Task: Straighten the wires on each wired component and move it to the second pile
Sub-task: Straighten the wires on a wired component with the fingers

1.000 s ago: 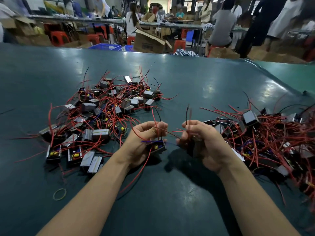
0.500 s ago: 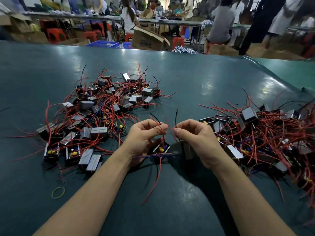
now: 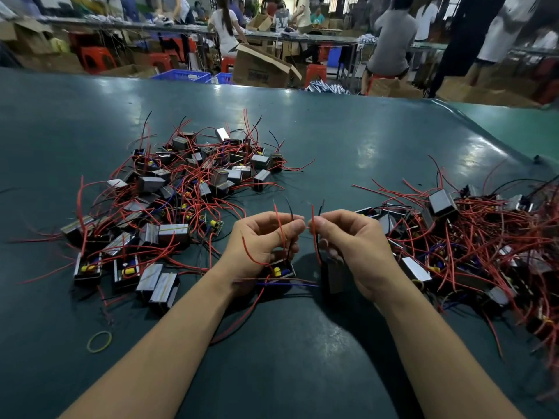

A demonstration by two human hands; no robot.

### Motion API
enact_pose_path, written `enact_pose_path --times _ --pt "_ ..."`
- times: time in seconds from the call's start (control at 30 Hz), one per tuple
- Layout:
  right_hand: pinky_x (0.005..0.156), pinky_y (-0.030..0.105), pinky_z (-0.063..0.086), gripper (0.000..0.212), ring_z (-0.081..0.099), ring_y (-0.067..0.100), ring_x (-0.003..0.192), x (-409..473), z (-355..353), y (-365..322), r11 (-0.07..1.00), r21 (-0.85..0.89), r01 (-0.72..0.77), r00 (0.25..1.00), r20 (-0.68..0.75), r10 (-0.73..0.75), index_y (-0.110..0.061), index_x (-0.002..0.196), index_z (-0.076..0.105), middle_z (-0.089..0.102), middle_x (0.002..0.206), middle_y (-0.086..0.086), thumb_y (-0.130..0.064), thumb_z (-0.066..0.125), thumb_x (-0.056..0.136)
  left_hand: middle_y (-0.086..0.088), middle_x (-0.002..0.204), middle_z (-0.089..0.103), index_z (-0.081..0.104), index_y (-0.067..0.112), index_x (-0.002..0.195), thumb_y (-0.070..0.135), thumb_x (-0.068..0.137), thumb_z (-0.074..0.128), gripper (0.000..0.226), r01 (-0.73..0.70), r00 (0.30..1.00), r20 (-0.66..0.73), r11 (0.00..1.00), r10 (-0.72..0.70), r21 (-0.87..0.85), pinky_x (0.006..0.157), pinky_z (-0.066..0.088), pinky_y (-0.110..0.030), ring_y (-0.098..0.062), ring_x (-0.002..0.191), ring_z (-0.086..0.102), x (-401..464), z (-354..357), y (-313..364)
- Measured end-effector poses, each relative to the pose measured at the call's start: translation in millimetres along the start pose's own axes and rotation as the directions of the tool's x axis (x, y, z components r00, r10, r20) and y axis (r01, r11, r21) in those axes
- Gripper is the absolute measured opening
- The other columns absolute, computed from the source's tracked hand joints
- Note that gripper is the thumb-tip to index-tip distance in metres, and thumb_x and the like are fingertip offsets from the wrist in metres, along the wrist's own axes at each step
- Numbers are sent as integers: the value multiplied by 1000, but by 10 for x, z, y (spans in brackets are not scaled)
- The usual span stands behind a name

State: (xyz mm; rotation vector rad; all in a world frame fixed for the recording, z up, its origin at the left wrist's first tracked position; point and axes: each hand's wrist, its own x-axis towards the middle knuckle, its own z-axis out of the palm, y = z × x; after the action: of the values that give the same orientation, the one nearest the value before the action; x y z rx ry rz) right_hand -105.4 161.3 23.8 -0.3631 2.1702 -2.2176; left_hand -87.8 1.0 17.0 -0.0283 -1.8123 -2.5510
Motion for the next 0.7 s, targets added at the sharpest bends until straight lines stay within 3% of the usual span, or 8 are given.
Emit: enact_pose_path --times 0.07,0.13,0.23,0.33,0.4,0.5,0.6,0.7 --pt "53 20 51 13 62 11 59 -9 4 -12 977 193 -94 994 78 81 -16 91 72 70 73 4 -11 70 80 -7 63 66 75 8 83 17 67 72 18 11 1000 16 1000 -11 -2 48 51 -20 -14 50 61 -10 16 -1" --pt "51 23 52 27 61 16 54 -23 20 -35 951 273 -147 983 145 111 -12 100 67 68 72 7 -14 69 74 -9 70 71 77 8 83 21 69 73 19 10 1000 26 999 -11 37 47 53 -22 -15 54 66 -34 13 -3" --pt "50 24 52 25 61 18 52 -23 49 -44 960 250 -125 988 116 99 -9 101 62 68 74 10 -11 69 77 -7 67 72 78 7 89 17 74 73 19 -25 999 39 997 22 73 44 49 -17 -10 52 64 -52 22 -9" --pt "49 24 52 11 63 21 51 -31 55 -43 973 212 -95 995 49 86 -8 94 61 66 82 11 -3 66 85 4 60 69 72 0 99 -3 82 67 18 -94 995 56 989 88 114 44 43 -11 1 47 57 -60 72 -28" --pt "45 25 51 7 62 21 48 -38 52 -39 976 197 -95 995 28 91 -8 89 62 66 79 9 -7 68 86 2 59 68 75 5 88 -6 82 66 15 -90 995 58 989 84 117 45 46 -13 -1 47 57 -81 107 -46" --pt "45 26 52 17 64 23 49 -34 71 -40 980 185 -69 997 -17 74 -9 85 65 68 81 11 -22 72 76 -6 62 69 77 13 80 -6 83 67 21 -103 995 18 984 101 148 47 53 -21 -9 49 61 -95 114 -69" --pt "47 22 48 5 64 17 59 -19 78 -29 996 89 15 995 -104 -5 -15 79 71 70 79 5 -18 75 79 -7 68 73 77 14 82 -1 82 70 17 -113 992 -26 974 120 196 52 57 -25 -14 52 63 -66 87 -70" --pt "45 22 41 8 58 11 54 3 36 -27 995 95 37 981 -195 -18 -15 77 71 68 69 -2 -15 72 85 -6 68 73 76 12 84 1 81 72 12 -109 993 -11 965 115 239 54 56 -25 -14 52 62 -62 76 -62"
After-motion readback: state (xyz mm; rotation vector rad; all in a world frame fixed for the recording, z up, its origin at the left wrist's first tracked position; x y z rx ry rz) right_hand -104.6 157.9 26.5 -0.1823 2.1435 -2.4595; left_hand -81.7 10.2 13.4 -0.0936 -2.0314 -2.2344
